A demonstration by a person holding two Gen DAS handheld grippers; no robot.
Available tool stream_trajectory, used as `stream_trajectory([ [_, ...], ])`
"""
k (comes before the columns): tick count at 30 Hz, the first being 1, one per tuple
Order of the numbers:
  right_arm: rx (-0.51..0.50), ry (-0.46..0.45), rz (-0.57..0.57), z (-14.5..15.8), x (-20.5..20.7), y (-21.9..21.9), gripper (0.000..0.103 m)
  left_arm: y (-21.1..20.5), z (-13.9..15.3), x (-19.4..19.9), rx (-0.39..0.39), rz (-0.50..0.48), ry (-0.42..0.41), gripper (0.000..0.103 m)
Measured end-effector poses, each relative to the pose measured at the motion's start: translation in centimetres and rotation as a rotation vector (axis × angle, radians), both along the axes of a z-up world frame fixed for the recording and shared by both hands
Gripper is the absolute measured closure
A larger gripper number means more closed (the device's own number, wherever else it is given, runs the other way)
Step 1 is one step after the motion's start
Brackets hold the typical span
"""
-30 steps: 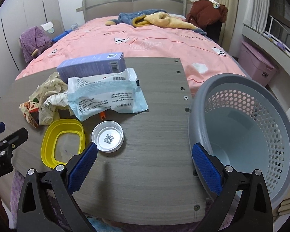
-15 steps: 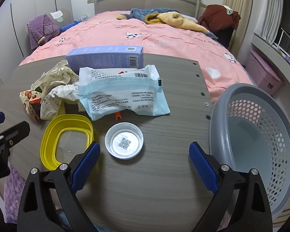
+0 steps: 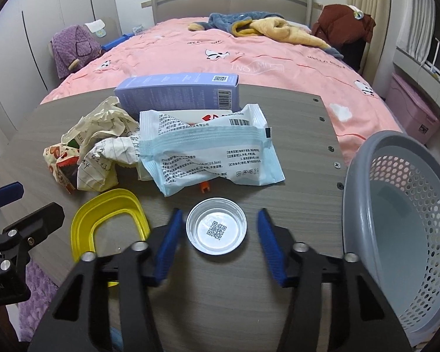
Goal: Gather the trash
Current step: 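Move the right tool to the white round cap and close on it, then grasp the yellow plastic lid with the left tool while the right tool holds the cap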
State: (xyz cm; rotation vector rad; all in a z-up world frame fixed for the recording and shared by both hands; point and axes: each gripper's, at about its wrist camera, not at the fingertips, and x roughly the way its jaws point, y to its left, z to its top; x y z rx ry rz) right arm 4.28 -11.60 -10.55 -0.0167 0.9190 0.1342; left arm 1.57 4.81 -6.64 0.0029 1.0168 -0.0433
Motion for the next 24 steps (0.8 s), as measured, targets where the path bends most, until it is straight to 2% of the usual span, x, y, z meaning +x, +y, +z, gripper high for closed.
stream_trajectory([
  [6, 0.045, -0.01, -0.026, 0.5, -1.3, -1.4, 0.064, -0.9, 0.0, -0.3, -0.046, -0.022, 0.038, 0.008],
  [15, 0.097, -0.062, -0.13, 3.0, -5.5, -6.2, 0.064, -4.6, 0.0, -1.3, -0.098, -0.101, 0.075, 0.008],
  [24, 0.129, -0.097, -0.19, 3.6, -8.5, -9.6, 0.064, -7.1, -1.6, -1.0, -0.082, -0.097, 0.142, 0.008],
])
